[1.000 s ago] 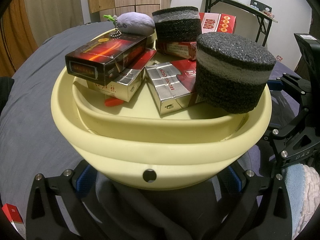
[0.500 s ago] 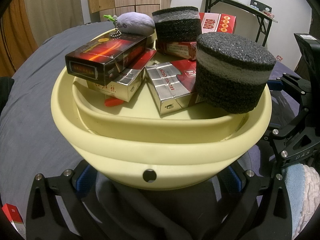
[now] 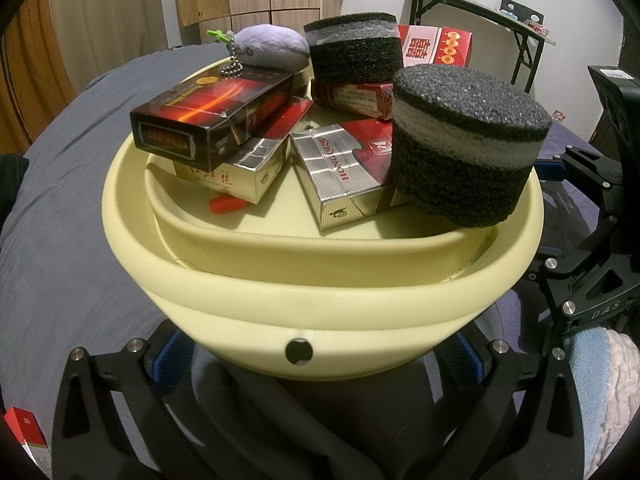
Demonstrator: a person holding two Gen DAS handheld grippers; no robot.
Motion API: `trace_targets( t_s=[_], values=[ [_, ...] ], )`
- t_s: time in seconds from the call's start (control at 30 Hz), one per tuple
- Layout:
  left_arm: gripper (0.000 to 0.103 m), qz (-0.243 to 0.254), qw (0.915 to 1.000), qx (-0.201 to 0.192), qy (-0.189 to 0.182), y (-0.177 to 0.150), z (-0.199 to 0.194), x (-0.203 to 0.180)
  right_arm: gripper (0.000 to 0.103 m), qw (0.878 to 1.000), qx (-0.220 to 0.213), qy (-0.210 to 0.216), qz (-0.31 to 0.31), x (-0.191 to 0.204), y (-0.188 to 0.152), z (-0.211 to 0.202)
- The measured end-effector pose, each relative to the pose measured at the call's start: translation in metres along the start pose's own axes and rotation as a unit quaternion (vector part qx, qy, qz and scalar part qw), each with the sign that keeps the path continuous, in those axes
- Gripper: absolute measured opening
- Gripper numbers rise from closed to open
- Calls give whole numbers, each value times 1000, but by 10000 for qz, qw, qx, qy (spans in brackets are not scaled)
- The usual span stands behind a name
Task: Organize rigid objects
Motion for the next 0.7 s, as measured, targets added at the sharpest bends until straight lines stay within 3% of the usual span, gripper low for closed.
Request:
trace_targets(
  t_s=[0.7],
  values=[
    [103, 8, 10000, -1, 13, 1, 0, -2, 103, 10000, 0, 1, -1, 0, 0, 0]
  ],
)
Point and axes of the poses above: each gripper's, at about its wrist camera, not at the fingertips, and z roughly the way its jaws point, x to its left, y to its top, the point moved 1 cm from there along z, roughly the way its jaws point, and after that the axes turned 3 degrees about -y, right-handed, at the moved point
